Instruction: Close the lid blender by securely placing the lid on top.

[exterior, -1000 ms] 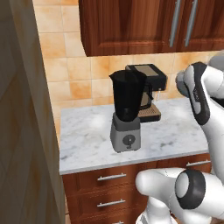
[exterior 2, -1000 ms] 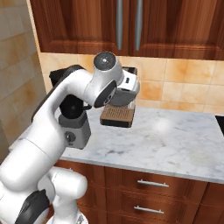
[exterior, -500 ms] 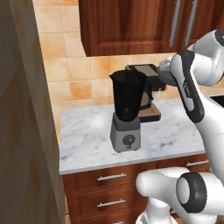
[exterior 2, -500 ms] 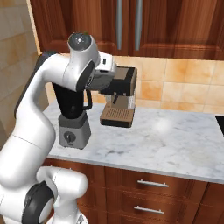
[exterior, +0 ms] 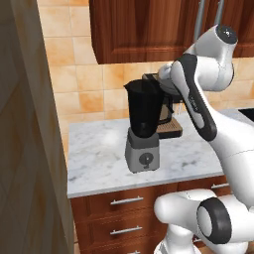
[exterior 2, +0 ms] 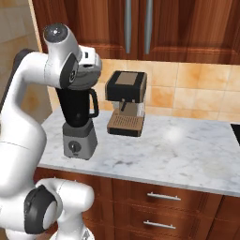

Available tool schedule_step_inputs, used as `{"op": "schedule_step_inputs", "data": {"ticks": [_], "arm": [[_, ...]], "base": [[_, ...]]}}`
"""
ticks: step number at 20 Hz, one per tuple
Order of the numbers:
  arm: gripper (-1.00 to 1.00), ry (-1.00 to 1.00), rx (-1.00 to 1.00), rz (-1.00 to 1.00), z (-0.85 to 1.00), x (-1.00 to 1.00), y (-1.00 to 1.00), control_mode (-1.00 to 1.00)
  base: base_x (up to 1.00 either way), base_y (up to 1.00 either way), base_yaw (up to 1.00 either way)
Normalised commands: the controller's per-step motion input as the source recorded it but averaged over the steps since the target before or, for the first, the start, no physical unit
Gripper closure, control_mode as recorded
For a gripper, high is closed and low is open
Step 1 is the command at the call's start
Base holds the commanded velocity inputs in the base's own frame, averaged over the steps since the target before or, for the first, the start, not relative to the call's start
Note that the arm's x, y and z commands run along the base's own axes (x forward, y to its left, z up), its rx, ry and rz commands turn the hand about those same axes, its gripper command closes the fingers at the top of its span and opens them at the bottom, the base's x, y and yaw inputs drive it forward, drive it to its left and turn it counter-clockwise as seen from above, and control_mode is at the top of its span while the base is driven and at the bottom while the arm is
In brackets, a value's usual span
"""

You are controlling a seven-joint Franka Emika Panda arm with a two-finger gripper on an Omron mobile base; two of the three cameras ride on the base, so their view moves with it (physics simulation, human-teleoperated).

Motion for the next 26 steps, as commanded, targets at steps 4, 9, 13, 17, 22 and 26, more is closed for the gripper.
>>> {"op": "schedule_step_inputs", "data": {"ticks": [4, 9, 13, 17, 22, 26], "arm": [[1.0, -0.03, -0.04, 0.05, 0.01, 0.19, 0.5, -1.0], [1.0, 0.0, 0.0, 0.07, 0.0, 0.54, 0.28, -1.0], [1.0, 0.0, 0.0, 0.07, 0.0, 0.63, 0.23, -1.0], [1.0, 0.0, 0.0, 0.06, 0.0, 0.77, 0.31, -1.0], [1.0, 0.0, 0.0, 0.05, 0.0, 0.74, 0.3, -1.0], [1.0, -0.02, -0.01, 0.06, 0.0, 0.06, 0.07, -1.0]], "base": [[0.0, 0.0, 0.0], [0.0, 0.0, 0.0], [0.0, 0.0, 0.0], [0.0, 0.0, 0.0], [0.0, 0.0, 0.0], [0.0, 0.0, 0.0]]}}
